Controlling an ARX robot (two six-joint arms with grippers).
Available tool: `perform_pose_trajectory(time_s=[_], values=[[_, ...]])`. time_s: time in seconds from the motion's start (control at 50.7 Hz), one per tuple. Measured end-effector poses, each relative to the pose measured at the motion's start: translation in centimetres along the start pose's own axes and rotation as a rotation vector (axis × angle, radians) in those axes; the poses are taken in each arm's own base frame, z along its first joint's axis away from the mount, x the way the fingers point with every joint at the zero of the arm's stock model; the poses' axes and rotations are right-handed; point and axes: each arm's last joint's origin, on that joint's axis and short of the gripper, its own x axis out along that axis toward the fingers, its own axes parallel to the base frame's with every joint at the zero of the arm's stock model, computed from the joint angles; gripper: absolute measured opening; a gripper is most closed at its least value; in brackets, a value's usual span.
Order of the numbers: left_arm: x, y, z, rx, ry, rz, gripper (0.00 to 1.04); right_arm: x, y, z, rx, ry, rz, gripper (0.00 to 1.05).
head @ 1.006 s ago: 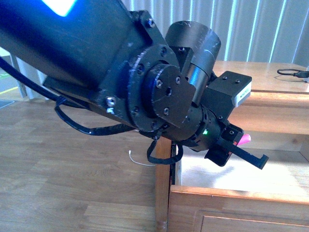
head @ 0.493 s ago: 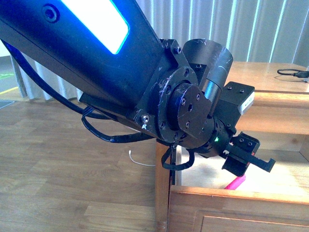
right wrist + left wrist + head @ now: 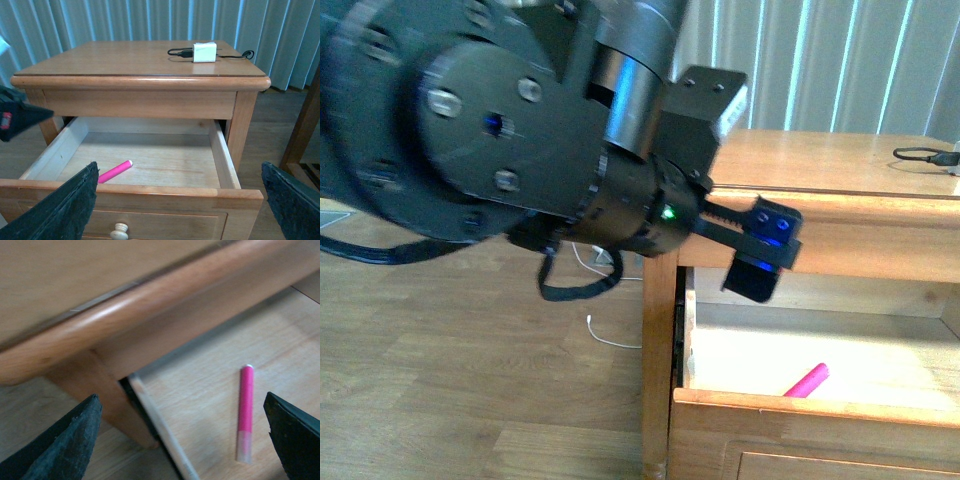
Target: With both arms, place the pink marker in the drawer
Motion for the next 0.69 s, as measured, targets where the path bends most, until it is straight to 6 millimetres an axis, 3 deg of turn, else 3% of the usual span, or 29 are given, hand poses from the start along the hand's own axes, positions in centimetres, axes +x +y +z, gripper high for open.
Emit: perform_pose_trajectory(time_s=[0.178,0.256,0.375,0.493,0.572,0.69], values=[[-4.9,2.5,0.0,-0.054,-0.078,0.133,0.99,0.0,0.0,0.0,0.000,0.000,0.000,0.96],[-9.5,3.9,-0.3,-0.126,-0.145,0.215,0.99,0.0,0.0,0.0,0.000,0.000,0.000,0.96],[-14.2,4.8,-1.1,-0.184,-0.201,0.285,0.99,0.0,0.0,0.0,0.000,0.000,0.000,0.96],[-18.3,5.0,-2.9,-0.206,-0.216,0.348,0.99,0.0,0.0,0.0,0.000,0.000,0.000,0.96],[-21.7,4.7,-5.2,-0.224,-0.201,0.402,0.99,0.0,0.0,0.0,0.000,0.000,0.000,0.96],[-24.6,4.1,-7.2,-0.238,-0.192,0.447,0.99,0.0,0.0,0.0,0.000,0.000,0.000,0.96]])
